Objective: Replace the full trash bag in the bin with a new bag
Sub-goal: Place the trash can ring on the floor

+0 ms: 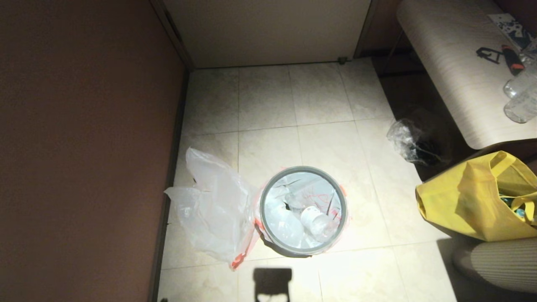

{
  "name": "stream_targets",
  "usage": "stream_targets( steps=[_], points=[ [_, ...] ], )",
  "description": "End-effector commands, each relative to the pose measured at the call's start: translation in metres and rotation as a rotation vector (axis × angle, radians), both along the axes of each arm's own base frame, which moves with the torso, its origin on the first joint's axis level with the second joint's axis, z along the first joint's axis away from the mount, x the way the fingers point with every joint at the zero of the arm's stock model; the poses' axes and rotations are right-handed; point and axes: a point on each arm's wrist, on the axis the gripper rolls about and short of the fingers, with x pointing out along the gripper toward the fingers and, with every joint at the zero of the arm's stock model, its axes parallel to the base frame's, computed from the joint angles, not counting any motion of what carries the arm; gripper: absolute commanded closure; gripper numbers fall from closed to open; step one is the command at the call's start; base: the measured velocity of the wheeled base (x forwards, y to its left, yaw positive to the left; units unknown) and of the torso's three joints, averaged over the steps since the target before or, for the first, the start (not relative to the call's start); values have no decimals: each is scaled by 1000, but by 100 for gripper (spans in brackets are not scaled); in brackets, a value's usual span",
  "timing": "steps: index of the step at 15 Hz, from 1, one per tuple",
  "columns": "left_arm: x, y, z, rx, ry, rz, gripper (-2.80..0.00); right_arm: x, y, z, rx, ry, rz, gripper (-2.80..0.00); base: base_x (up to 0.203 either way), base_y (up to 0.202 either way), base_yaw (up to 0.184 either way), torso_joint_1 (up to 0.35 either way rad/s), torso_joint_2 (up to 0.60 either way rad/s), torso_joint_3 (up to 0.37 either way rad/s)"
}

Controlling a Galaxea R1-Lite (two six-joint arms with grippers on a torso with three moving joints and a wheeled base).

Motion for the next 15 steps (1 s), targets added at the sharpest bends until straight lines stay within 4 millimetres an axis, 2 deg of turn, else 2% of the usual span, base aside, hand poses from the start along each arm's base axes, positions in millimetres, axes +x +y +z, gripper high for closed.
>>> stream_targets(
  steps=[1, 15],
  points=[
    [0, 0, 0, 1, 1, 0, 0, 0, 0, 0, 0, -1, 0, 0, 0, 0, 0, 0, 0, 0],
    [0, 0, 0, 1, 1, 0, 0, 0, 0, 0, 3, -1, 0, 0, 0, 0, 0, 0, 0, 0]
  ],
)
